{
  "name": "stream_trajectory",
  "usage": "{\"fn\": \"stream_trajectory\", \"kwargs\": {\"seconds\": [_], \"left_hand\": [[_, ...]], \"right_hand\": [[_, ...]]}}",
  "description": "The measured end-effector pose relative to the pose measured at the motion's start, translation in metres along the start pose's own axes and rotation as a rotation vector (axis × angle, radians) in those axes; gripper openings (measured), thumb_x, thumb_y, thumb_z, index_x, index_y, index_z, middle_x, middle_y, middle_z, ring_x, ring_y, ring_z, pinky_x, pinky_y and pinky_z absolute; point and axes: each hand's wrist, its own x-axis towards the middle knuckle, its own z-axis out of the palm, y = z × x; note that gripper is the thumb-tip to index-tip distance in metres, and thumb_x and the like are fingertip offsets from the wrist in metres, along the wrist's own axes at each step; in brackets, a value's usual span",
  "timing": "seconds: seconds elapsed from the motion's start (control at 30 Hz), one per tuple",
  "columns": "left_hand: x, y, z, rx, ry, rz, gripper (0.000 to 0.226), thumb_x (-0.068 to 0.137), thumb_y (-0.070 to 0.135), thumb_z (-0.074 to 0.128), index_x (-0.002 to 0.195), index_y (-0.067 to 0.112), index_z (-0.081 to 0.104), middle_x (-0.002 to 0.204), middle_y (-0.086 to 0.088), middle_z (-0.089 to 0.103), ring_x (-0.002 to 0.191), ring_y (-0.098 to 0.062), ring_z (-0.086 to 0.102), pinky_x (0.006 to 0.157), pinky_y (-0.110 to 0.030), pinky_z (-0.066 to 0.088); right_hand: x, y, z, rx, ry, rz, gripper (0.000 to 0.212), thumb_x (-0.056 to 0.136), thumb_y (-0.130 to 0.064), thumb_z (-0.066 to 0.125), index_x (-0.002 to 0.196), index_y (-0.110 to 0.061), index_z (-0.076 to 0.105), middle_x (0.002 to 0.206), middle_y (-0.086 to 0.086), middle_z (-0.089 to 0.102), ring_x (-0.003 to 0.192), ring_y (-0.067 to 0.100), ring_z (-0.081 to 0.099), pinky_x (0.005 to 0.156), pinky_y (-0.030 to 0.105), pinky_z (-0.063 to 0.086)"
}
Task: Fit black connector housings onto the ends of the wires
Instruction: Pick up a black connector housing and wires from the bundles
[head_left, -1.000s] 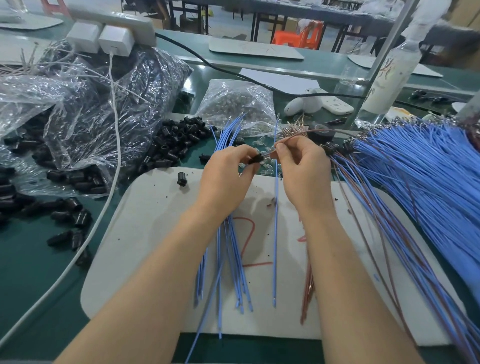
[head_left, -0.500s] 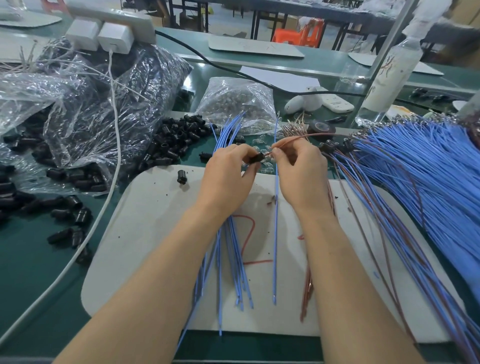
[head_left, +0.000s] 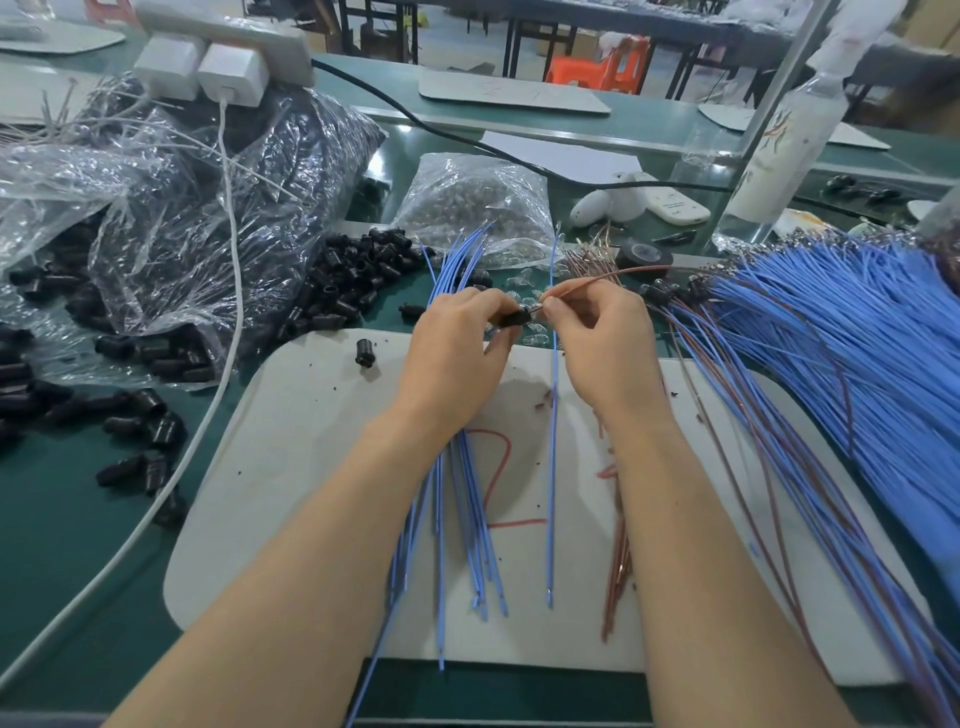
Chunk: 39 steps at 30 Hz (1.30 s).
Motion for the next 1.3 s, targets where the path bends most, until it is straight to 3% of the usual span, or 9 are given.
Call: {"fn": "stream_trajectory", "kwargs": {"seconds": [0.07, 0.2, 0.33, 0.47, 0.6, 0.77, 1.07, 1.17, 1.3], "left_hand": [[0.0, -0.001, 0.001, -0.026, -0.009, -0.003, 0.016, 0.089, 0.013, 0.061, 0.104, 0.011, 0.067, 0.098, 0.0, 0.067, 0.095, -0.018, 0.056, 0.085, -0.025, 0.041], [0.003, -0.002, -0.003, -0.217, 0.022, -0.123, 0.01, 0.089, 0.015, 0.062, 0.097, 0.017, 0.066, 0.09, 0.01, 0.066, 0.084, 0.002, 0.058, 0.077, -0.002, 0.037], [0.006, 0.002, -0.011, -0.632, -0.115, -0.251, 0.011, 0.089, 0.016, 0.063, 0.089, 0.027, 0.061, 0.093, 0.011, 0.068, 0.089, 0.002, 0.063, 0.082, -0.014, 0.046], [0.005, 0.003, -0.013, -0.715, -0.227, -0.341, 0.005, 0.09, 0.023, 0.062, 0.091, 0.027, 0.062, 0.091, 0.01, 0.071, 0.079, 0.004, 0.061, 0.077, -0.017, 0.044], [0.006, 0.0, -0.014, -0.937, -0.309, -0.461, 0.005, 0.091, 0.017, 0.059, 0.093, 0.02, 0.062, 0.099, -0.001, 0.073, 0.103, -0.012, 0.063, 0.095, -0.031, 0.044], [0.007, -0.005, -0.021, -1.25, -0.437, -0.546, 0.017, 0.075, 0.023, 0.065, 0.091, 0.018, 0.064, 0.094, 0.001, 0.073, 0.094, -0.013, 0.067, 0.093, -0.029, 0.049], [0.006, -0.006, -0.019, -1.401, -0.428, -0.532, 0.021, 0.074, 0.015, 0.063, 0.093, 0.007, 0.069, 0.092, -0.005, 0.073, 0.09, -0.012, 0.069, 0.079, -0.02, 0.054], [0.006, -0.005, -0.018, -1.309, -0.393, -0.47, 0.013, 0.074, 0.015, 0.064, 0.076, 0.016, 0.076, 0.086, -0.001, 0.074, 0.088, -0.009, 0.069, 0.083, -0.017, 0.053], [0.006, -0.005, -0.013, -1.097, -0.331, -0.453, 0.014, 0.087, 0.011, 0.063, 0.079, 0.02, 0.07, 0.086, 0.001, 0.074, 0.097, -0.014, 0.064, 0.087, -0.021, 0.049]], "right_hand": [[0.001, 0.001, 0.0, 0.043, 0.018, 0.006, 0.01, 0.09, -0.01, 0.06, 0.085, -0.017, 0.064, 0.085, 0.002, 0.069, 0.086, 0.018, 0.066, 0.087, 0.037, 0.052], [0.006, 0.007, -0.004, 0.125, 0.09, 0.053, 0.014, 0.09, -0.01, 0.059, 0.082, -0.02, 0.062, 0.086, 0.005, 0.07, 0.087, 0.021, 0.067, 0.088, 0.041, 0.053], [0.006, 0.008, -0.003, 0.219, 0.03, 0.085, 0.025, 0.092, -0.008, 0.056, 0.075, -0.026, 0.06, 0.082, 0.002, 0.07, 0.075, 0.008, 0.065, 0.075, 0.026, 0.053], [0.004, 0.004, -0.004, 0.305, -0.039, 0.106, 0.025, 0.094, -0.006, 0.054, 0.078, -0.024, 0.062, 0.078, -0.004, 0.066, 0.074, 0.008, 0.062, 0.072, 0.022, 0.051], [0.002, 0.0, -0.007, 0.394, -0.122, 0.139, 0.025, 0.096, -0.004, 0.049, 0.08, -0.021, 0.06, 0.076, -0.004, 0.063, 0.071, 0.007, 0.058, 0.061, 0.013, 0.048], [0.002, -0.003, -0.011, 0.581, -0.241, 0.205, 0.026, 0.098, -0.006, 0.046, 0.081, -0.019, 0.059, 0.076, -0.004, 0.062, 0.08, 0.013, 0.059, 0.067, 0.018, 0.046], [0.002, -0.005, -0.015, 0.828, -0.291, 0.23, 0.023, 0.098, -0.006, 0.046, 0.084, -0.016, 0.06, 0.078, -0.002, 0.062, 0.073, 0.01, 0.058, 0.07, 0.021, 0.046], [0.003, -0.003, -0.01, 0.764, -0.209, 0.229, 0.02, 0.097, -0.004, 0.049, 0.087, -0.016, 0.063, 0.078, 0.0, 0.063, 0.072, 0.008, 0.06, 0.068, 0.018, 0.048], [0.004, 0.004, -0.004, 0.49, -0.038, 0.144, 0.019, 0.094, -0.004, 0.054, 0.082, -0.016, 0.063, 0.071, -0.003, 0.065, 0.062, 0.0, 0.062, 0.064, 0.016, 0.051]]}}
